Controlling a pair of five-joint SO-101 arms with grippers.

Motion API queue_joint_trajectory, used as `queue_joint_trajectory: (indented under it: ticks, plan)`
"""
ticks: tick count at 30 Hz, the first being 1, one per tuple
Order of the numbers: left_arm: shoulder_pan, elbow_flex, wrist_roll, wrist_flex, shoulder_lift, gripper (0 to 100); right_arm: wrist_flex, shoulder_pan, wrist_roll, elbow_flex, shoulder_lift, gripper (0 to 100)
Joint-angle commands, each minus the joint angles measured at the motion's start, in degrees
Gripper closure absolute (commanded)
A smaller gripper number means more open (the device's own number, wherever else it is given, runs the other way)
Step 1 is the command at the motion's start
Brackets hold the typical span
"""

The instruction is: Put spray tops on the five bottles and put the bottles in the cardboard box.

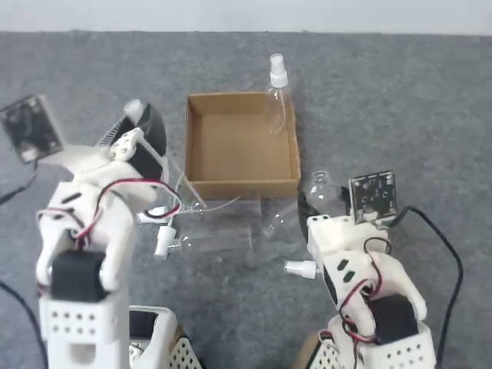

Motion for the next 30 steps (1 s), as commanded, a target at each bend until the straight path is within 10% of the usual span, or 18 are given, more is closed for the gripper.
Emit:
queue_joint_trajectory:
  ticks: [1,30]
  plan:
    - [1.41,-0.13,4.13,-3.78,-5.71,99,-1.01,-2.86,1.41,0.62,-3.56,97.8]
    - [5.54,2.68,9.23,-9.58,-8.53,99,-11.82,-16.75,15.65,16.70,-14.29,97.9]
